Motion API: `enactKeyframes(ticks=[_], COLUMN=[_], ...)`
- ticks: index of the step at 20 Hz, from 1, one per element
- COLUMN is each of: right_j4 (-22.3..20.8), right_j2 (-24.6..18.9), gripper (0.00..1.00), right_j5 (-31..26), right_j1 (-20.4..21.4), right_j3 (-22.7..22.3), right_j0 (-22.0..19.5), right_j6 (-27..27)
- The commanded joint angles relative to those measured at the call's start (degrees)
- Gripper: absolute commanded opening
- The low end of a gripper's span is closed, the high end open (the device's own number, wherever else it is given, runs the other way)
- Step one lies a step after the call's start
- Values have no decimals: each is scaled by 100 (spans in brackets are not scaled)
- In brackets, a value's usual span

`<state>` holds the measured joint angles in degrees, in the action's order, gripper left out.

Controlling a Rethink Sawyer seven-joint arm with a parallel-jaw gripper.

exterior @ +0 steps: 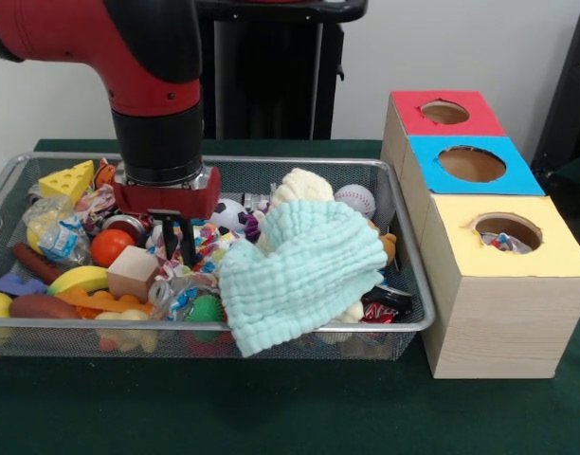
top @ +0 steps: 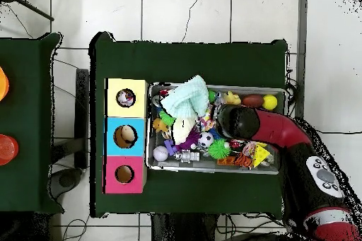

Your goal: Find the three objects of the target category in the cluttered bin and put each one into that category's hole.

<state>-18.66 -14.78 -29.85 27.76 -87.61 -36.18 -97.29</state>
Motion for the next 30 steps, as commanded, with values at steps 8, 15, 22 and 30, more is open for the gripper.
enactKeyframes(ticks=[8,15,22,30], right_j4=[-343,172,408,535], right_j2=[-102,-58,23,106], gripper=[0,0,0,0], right_j5=[-189,-737,-1062,-957], right_j1=[-92,1059,1653,1962], right_j3=[-205,-668,-836,-1106], right_j0=[349,614,956,1216], right_j6=[82,-318,-506,-638])
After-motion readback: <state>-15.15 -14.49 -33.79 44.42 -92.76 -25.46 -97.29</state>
